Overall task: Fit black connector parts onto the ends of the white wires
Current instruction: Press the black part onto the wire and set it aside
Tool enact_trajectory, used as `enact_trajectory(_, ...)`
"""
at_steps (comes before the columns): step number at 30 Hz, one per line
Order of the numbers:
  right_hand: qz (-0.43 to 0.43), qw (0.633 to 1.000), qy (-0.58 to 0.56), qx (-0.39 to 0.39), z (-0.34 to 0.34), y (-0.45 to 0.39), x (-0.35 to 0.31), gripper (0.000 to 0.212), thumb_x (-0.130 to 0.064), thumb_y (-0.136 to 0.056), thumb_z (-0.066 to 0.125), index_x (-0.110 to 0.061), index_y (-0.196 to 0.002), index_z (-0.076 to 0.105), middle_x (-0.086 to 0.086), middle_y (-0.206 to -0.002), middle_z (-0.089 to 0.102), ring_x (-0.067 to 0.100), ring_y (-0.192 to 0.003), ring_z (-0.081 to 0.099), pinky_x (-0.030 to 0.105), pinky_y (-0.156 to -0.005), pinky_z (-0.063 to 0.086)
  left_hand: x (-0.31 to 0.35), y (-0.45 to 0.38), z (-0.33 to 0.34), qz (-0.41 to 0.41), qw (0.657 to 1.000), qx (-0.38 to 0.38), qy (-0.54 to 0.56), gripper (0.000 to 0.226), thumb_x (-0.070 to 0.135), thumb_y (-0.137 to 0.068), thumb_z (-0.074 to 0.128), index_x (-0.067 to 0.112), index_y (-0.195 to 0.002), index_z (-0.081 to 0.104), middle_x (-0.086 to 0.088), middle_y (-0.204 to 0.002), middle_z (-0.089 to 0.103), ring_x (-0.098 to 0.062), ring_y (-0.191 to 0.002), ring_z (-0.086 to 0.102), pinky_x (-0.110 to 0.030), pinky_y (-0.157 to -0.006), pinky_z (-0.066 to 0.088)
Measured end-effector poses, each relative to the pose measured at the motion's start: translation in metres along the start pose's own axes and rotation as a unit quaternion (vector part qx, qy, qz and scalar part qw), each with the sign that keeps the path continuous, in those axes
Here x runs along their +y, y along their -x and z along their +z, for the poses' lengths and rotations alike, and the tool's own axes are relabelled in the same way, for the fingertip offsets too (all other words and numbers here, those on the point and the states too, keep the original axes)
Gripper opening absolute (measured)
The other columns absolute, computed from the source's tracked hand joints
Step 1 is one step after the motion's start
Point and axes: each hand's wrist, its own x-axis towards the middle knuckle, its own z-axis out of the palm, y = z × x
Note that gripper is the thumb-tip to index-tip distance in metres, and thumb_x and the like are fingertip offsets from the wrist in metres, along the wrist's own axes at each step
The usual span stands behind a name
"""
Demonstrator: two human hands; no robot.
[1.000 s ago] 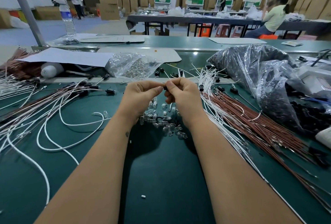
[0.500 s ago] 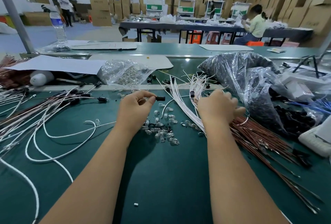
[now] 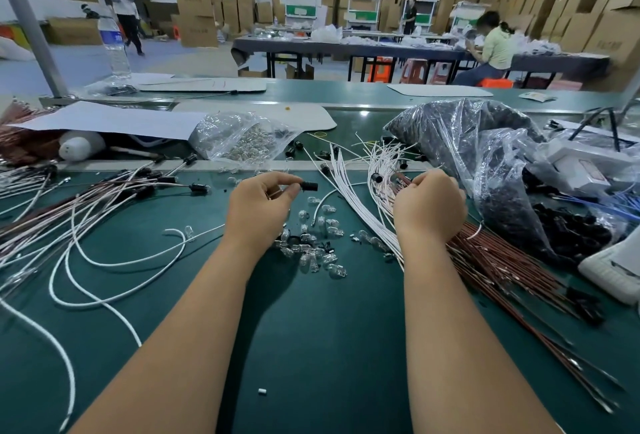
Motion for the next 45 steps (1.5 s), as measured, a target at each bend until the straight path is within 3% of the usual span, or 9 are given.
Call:
enact_trajectory(4,-0.037,0.998,0.008,0.057,-0.002,0.003,-0.003,0.022,-0.003,-0.088,0.053,-0.006,-0.106,0.065,0.014,-0.113,0.063,0.031,-0.108,0.051,0.039,-0.09,0.037,0.002,0.0,0.0,-0.001,1.0,-0.001,-0.025,0.01,0.021,-0.093,0.063,0.025,-0.084,0.067,-0.009,-0.062,0.059,-0.009,-0.048,0.044,-0.025,-0.052,0.039)
enact_trajectory(8,-0.086,0.992,0.013,0.095,-0.003,0.006,-0.009,0.022,-0.001,-0.088,0.049,-0.006,-0.105,0.062,0.013,-0.111,0.06,0.031,-0.107,0.049,0.036,-0.086,0.035,0.003,0.0,-0.003,-0.016,0.999,0.034,-0.032,0.011,0.023,-0.093,0.06,0.024,-0.084,0.065,-0.005,-0.063,0.052,-0.016,-0.053,0.04,-0.033,-0.056,0.037)
enact_trajectory(11,-0.189,0.97,-0.008,0.152,-0.001,0.019,-0.028,0.025,0.007,-0.085,0.046,-0.007,-0.097,0.062,0.011,-0.097,0.06,0.028,-0.093,0.051,0.03,-0.077,0.032,0.005,-0.003,-0.006,-0.03,0.997,0.055,-0.049,0.008,0.025,-0.092,0.06,0.023,-0.087,0.067,-0.01,-0.077,0.059,-0.026,-0.066,0.048,-0.048,-0.075,0.047)
enact_trajectory(15,-0.324,0.941,-0.056,0.075,0.014,0.047,-0.049,0.025,0.011,-0.081,0.05,-0.008,-0.092,0.061,0.005,-0.081,0.055,0.021,-0.078,0.047,0.027,-0.073,0.027,0.006,-0.005,-0.009,-0.081,0.994,0.054,-0.052,0.012,0.025,-0.094,0.056,0.019,-0.091,0.066,-0.017,-0.098,0.059,-0.041,-0.092,0.054,-0.063,-0.093,0.042)
enact_trajectory(20,-0.34,0.937,-0.063,-0.04,0.028,0.052,-0.045,0.025,0.003,-0.086,0.049,-0.016,-0.097,0.06,-0.002,-0.083,0.046,0.018,-0.082,0.038,0.027,-0.074,0.022,0.005,-0.007,-0.009,-0.118,0.989,0.05,-0.077,0.016,0.027,-0.096,0.054,0.022,-0.084,0.063,-0.007,-0.107,0.053,-0.04,-0.111,0.051,-0.056,-0.1,0.039)
enact_trajectory(27,-0.325,0.941,-0.083,-0.042,0.026,0.049,-0.043,0.026,0.003,-0.085,0.05,-0.018,-0.093,0.064,0.0,-0.081,0.049,0.018,-0.082,0.038,0.027,-0.073,0.02,0.006,-0.005,-0.009,-0.135,0.987,0.03,-0.087,0.022,0.032,-0.096,0.053,0.021,-0.081,0.065,-0.007,-0.086,0.047,-0.045,-0.113,0.051,-0.051,-0.103,0.036)
enact_trajectory(31,-0.325,0.941,-0.083,-0.034,0.026,0.048,-0.042,0.029,0.005,-0.083,0.051,-0.018,-0.092,0.066,0.0,-0.081,0.049,0.019,-0.082,0.039,0.026,-0.074,0.019,0.004,-0.006,-0.009,-0.126,0.987,0.041,-0.095,0.022,0.032,-0.095,0.054,0.023,-0.077,0.063,-0.005,-0.093,0.053,-0.041,-0.11,0.051,-0.049,-0.103,0.036)
enact_trajectory(34,-0.321,0.943,-0.085,-0.022,0.025,0.048,-0.042,0.031,0.007,-0.081,0.052,-0.017,-0.091,0.068,-0.001,-0.08,0.048,0.018,-0.081,0.038,0.026,-0.075,0.019,0.003,-0.004,-0.007,-0.11,0.987,0.055,-0.101,0.02,0.031,-0.094,0.056,0.024,-0.078,0.064,0.002,-0.103,0.053,-0.028,-0.11,0.049,-0.035,-0.097,0.028)
enact_trajectory(45,-0.308,0.947,-0.089,-0.008,0.025,0.046,-0.042,0.029,0.007,-0.079,0.053,-0.016,-0.09,0.068,0.002,-0.082,0.05,0.017,-0.082,0.037,0.027,-0.075,0.023,0.005,-0.004,-0.006,-0.095,0.989,0.049,-0.103,0.022,0.033,-0.093,0.057,0.024,-0.074,0.064,0.007,-0.096,0.051,-0.026,-0.108,0.05,-0.044,-0.102,0.031)
